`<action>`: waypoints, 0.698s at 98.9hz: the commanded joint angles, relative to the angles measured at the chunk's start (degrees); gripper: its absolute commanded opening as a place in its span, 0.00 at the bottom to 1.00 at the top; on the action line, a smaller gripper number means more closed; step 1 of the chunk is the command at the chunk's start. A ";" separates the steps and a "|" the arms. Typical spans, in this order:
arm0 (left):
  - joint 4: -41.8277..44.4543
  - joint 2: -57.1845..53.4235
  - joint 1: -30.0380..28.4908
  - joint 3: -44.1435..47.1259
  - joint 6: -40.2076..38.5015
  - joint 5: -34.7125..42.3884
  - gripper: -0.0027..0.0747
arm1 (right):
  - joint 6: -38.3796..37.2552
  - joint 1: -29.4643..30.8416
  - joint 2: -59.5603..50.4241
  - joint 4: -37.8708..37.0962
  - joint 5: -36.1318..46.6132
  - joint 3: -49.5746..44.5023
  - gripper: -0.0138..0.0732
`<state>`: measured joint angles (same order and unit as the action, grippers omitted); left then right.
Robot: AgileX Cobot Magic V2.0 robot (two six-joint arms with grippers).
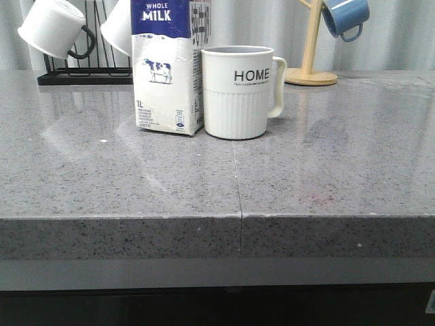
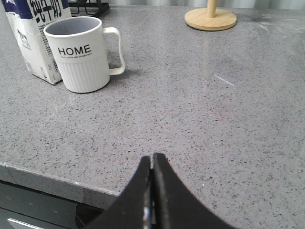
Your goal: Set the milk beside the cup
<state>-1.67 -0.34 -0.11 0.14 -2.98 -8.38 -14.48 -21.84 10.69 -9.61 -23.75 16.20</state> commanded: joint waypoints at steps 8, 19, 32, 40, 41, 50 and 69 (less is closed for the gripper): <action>-0.64 -1.77 0.39 2.36 -0.61 5.20 0.01 | -0.01 0.05 0.62 -0.46 4.65 1.58 0.09; -0.64 -1.77 0.39 2.36 -0.61 5.20 0.01 | -0.01 0.05 0.62 -0.46 4.65 1.58 0.09; -0.64 -1.77 0.39 2.36 -0.61 5.20 0.01 | -0.01 0.05 0.62 -0.46 4.65 1.58 0.09; -0.64 -1.77 0.39 2.36 -0.61 5.20 0.01 | -0.01 0.05 0.62 -0.46 4.66 1.46 0.09; -0.64 -1.77 0.39 2.36 -0.61 5.20 0.01 | -0.01 0.05 0.62 -0.46 4.72 1.46 0.09; -0.64 -1.77 0.39 2.36 -0.61 5.20 0.01 | -0.01 0.50 0.62 -0.46 6.50 0.23 0.09; -0.64 -1.77 0.39 2.36 -0.61 5.20 0.01 | 2.97 9.73 0.57 4.19 17.30 -5.63 0.09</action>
<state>-1.80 -0.34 0.00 0.14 -3.11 -8.35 -14.12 -16.89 10.69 -8.67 -17.14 11.92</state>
